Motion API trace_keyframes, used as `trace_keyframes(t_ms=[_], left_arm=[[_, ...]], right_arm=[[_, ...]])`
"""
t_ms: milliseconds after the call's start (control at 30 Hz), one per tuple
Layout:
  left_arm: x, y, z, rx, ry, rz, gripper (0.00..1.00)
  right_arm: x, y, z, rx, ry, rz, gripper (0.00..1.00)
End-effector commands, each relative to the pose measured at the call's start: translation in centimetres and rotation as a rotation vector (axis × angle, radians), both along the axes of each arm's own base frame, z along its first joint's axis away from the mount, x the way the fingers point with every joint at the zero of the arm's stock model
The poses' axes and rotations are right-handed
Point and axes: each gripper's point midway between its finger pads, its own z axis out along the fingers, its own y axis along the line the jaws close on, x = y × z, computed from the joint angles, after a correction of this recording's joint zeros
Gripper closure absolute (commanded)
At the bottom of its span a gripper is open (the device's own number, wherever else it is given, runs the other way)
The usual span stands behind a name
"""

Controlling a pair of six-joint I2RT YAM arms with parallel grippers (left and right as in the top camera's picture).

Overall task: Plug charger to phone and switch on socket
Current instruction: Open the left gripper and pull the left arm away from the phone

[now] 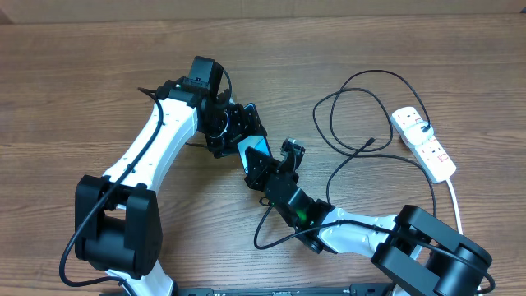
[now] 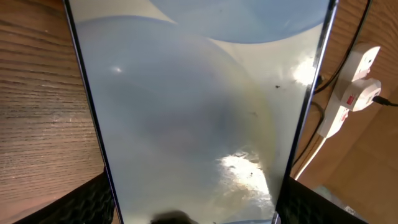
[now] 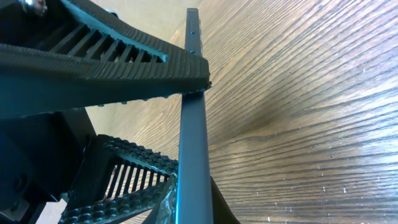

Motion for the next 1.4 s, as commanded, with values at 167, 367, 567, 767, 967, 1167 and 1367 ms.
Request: trace_keyframes(t_ms=[167,367,567,767,967,1167,1367], left_arm=[[-0.3,-1.2,0.3,-0.014,-0.001,-0.027,0.15],[0.6,-1.1,0.5,-0.029,-0.011,0.013,0.11],[1.3,0.2,0.9,-0.070,0.001,0.053,0.07],[2.6,4.3,2.4,-0.168,-0.054,0.056,0.00],[1.0,10.5,4.9,-0.165,-0.132,0.052,0.00],[-2.8,14.8,10.5,-0.114,-0.309,0.022,0.03],[-5.7,16.3,14.8,-0.004,-0.444,0.063,0.14]], right_arm=[[-0.2,1.6,1.8,0.013,-0.051,0.063,0.96],[-0.3,1.5,1.8,0.012,-0.050,0.063,0.96],[0.5,0.8,1.7,0.005,-0.051,0.038,0.96],[1.8,0.1,1.8,0.051,-0.020,0.080,0.96],[2.6,-0.5,2.1,0.266,0.146,0.159,0.96],[1.3,-0.2,2.5,0.387,0.285,0.341,0.96],[0.1,0.3,2.9,0.421,0.328,0.430,0.96]])
